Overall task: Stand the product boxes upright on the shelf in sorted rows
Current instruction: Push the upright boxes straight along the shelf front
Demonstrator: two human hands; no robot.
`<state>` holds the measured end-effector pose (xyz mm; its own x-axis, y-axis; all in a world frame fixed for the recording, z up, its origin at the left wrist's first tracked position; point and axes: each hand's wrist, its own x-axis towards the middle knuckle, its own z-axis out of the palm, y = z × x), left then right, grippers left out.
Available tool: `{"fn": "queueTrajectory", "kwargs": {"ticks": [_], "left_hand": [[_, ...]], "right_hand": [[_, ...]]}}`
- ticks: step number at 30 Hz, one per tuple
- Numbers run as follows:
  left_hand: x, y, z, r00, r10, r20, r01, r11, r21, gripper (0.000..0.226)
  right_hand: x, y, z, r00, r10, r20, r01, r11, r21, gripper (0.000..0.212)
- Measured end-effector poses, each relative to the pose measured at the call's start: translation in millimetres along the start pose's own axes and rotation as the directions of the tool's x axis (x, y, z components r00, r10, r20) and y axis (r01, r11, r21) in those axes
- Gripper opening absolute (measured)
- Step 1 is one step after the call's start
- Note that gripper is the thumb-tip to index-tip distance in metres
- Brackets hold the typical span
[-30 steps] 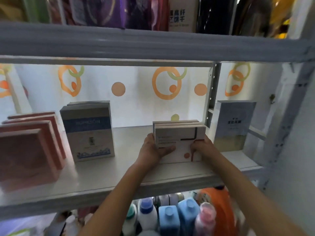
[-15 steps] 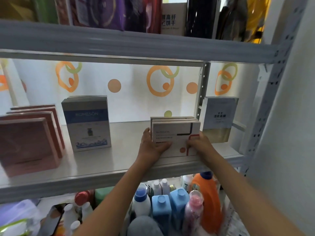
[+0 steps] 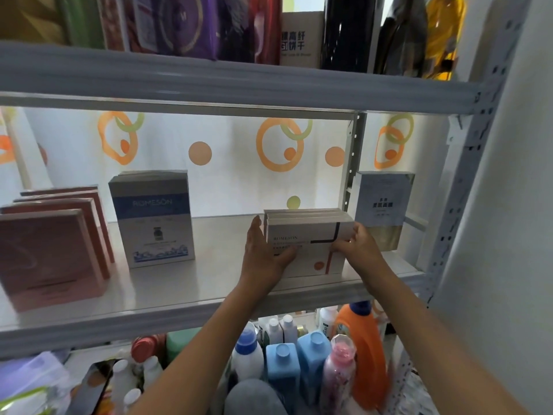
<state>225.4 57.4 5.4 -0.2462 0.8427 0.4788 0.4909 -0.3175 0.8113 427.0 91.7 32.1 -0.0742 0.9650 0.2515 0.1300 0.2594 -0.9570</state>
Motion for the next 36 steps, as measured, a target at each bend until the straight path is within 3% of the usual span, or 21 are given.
{"fn": "queueTrajectory", "kwargs": {"ticks": [7,11,16,20,23,28,33,36], "left_hand": [[-2,9,-2,0.999,-0.032,-0.015,0.032,0.999,-0.01,0.098],[-5,16,-3,0.997,-0.072,-0.026,0.07,0.997,-0.04,0.081],[-2,20,-2,0.989,-0.147,0.021,0.149,0.967,-0.208,0.058],[9,17,-4,0.978,-0.205,0.047,0.21,0.94,-0.269,0.079],[19,23,-10,0.981,-0.191,0.014,0.186,0.928,-0.322,0.093],[45,38,-15,0.988,-0.156,-0.005,0.145,0.929,-0.339,0.054],[51,39,-2,0.969,-0.218,-0.113,0.166,0.921,-0.354,0.021],[51,38,0,0.955,-0.266,-0.132,0.194,0.894,-0.403,0.018]], "right_hand": [[-1,-3,3,1.0,-0.026,-0.018,0.026,1.0,-0.017,0.05],[0,-2,6,1.0,-0.028,-0.014,0.028,0.999,-0.017,0.05],[4,-6,11,1.0,-0.021,0.006,0.021,0.999,0.033,0.045],[11,-10,13,0.994,-0.024,0.11,0.02,0.999,0.033,0.062],[20,-18,12,0.992,-0.046,0.115,0.038,0.997,0.069,0.054],[40,-30,18,0.997,0.032,0.066,-0.039,0.993,0.109,0.091],[50,-28,34,0.986,0.118,-0.114,-0.099,0.982,0.163,0.055],[53,-25,36,0.978,0.157,-0.139,-0.131,0.976,0.175,0.032]]}}
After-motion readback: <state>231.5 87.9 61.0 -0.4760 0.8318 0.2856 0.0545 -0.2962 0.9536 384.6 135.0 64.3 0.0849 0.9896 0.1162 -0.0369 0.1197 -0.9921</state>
